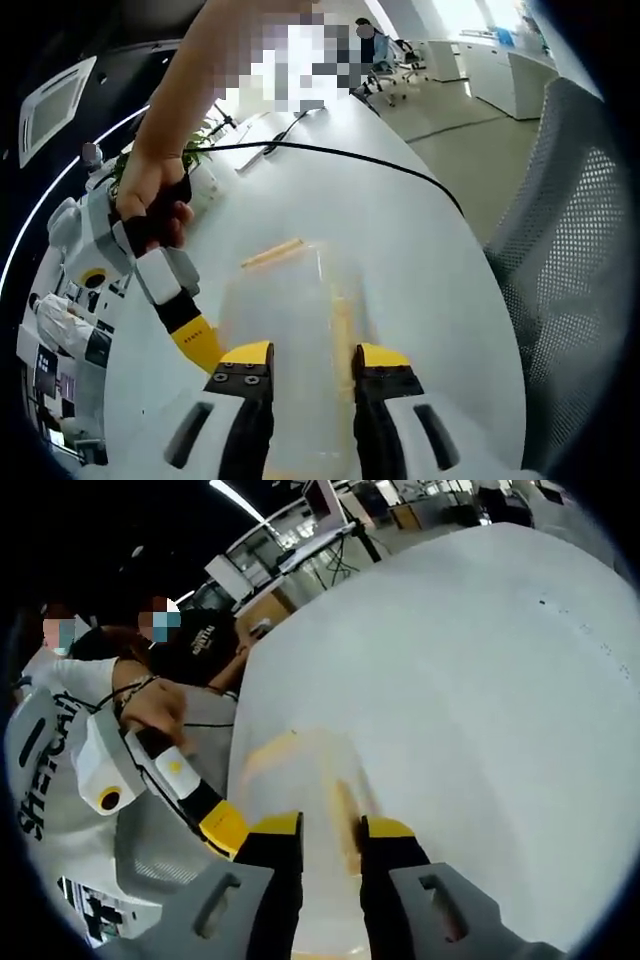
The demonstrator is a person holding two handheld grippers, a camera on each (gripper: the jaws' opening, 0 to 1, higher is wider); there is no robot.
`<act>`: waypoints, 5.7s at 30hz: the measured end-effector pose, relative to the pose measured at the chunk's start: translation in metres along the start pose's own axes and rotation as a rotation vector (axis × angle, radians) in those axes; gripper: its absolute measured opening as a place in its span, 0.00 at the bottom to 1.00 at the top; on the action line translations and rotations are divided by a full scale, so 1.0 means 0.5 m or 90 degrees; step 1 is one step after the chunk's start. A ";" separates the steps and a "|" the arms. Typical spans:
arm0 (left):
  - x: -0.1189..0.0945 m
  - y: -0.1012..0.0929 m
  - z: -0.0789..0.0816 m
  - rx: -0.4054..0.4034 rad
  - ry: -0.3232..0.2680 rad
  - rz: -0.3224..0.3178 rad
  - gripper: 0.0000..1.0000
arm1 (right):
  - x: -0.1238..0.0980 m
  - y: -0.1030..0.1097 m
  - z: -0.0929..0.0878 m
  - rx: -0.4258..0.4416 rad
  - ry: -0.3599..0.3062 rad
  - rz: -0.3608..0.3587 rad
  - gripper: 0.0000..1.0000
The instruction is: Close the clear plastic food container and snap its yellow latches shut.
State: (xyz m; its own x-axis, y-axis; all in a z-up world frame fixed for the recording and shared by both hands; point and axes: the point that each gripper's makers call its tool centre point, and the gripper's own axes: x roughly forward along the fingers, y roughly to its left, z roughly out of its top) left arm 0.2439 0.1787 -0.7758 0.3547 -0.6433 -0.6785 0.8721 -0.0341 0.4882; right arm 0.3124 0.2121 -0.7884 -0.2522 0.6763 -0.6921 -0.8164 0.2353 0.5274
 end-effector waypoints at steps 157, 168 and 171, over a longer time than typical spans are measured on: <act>-0.085 0.048 -0.234 -0.237 0.199 -0.172 0.75 | -0.004 0.034 -0.074 -0.305 0.142 -0.236 0.72; -0.125 0.047 -0.283 -0.242 0.213 -0.166 0.75 | 0.037 0.045 -0.026 -0.314 0.137 -0.231 0.72; -0.134 0.046 -0.295 -0.246 0.216 -0.164 0.76 | 0.045 0.047 -0.018 -0.315 0.136 -0.230 0.72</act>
State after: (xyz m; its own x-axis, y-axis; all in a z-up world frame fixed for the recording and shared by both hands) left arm 0.2899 0.3340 -0.8000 0.1476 -0.3678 -0.9181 0.9819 0.1658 0.0914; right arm 0.2830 0.2267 -0.7959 0.0271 0.4485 -0.8934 -0.9992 0.0379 -0.0113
